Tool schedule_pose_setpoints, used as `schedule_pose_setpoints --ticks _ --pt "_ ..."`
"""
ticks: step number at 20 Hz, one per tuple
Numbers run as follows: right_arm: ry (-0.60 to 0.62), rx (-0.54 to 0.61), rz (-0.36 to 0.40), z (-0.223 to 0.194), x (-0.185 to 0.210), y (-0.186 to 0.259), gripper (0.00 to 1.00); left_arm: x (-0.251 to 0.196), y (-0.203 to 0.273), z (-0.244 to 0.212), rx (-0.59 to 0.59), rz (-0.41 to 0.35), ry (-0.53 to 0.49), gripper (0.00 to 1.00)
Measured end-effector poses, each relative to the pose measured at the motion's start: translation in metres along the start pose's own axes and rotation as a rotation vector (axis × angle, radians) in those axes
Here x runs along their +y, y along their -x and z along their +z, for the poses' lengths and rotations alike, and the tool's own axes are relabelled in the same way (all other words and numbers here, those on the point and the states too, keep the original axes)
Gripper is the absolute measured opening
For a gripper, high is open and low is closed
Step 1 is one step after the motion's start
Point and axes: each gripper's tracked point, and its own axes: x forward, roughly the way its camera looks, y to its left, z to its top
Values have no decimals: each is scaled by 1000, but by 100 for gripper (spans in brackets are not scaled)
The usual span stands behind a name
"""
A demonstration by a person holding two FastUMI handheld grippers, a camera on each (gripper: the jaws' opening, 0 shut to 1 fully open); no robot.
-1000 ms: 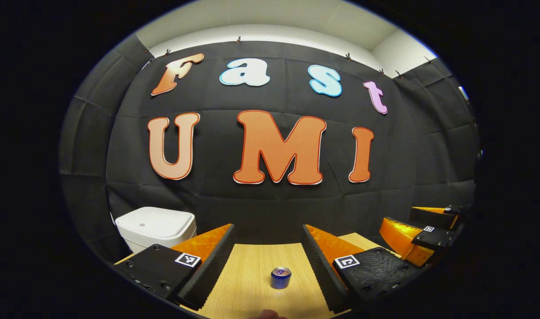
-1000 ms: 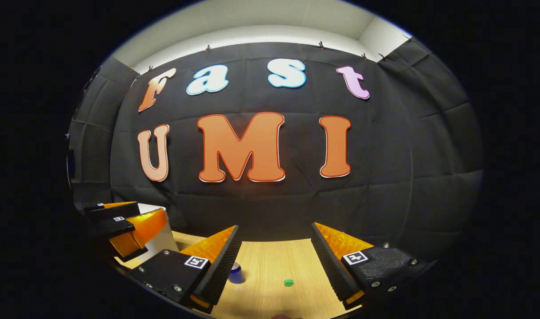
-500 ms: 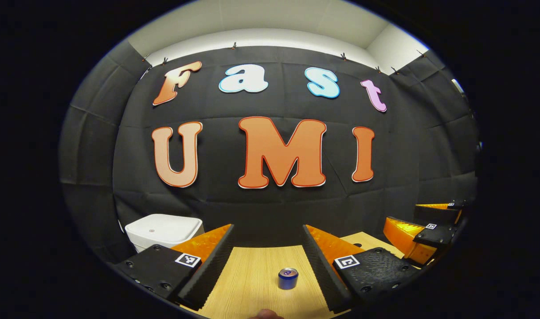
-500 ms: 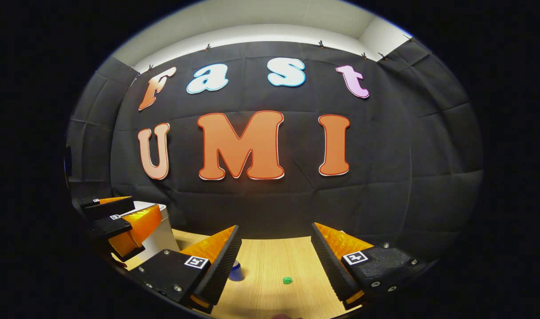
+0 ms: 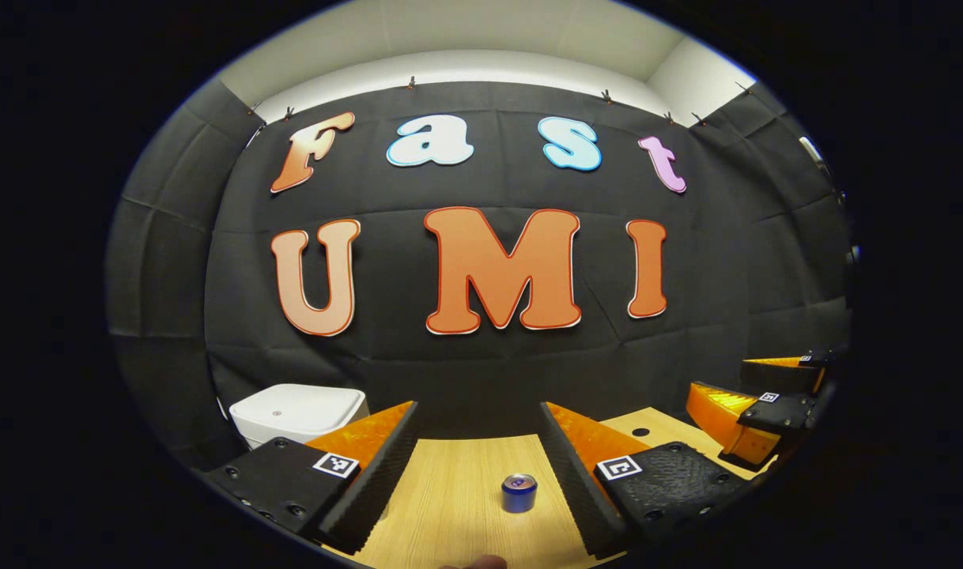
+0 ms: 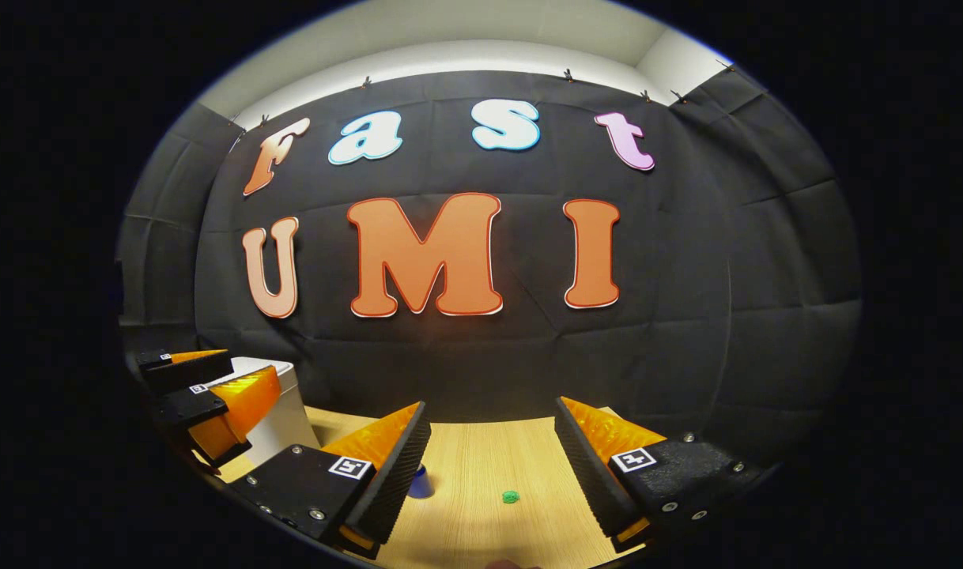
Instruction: Press the lid of the desktop garbage bin to open it, pick up the crumpled paper on the desktop and throw it into the bin, then pick up the pop can on the desktop and drop it into the bin, and finally close the garbage bin lid.
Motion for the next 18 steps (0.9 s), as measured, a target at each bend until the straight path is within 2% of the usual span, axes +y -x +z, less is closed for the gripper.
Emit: schedule_pose_setpoints --ticks 3,9,18 --pt "-1 10 11 -3 3 -3 94 9 0 4 -17 40 -13 94" --pt "7 21 18 -10 5 -8 94 0 -9 0 -8 7 -1 94" --pt "13 45 5 -22 -2 -18 94 -2 -22 -11 26 6 -5 94"
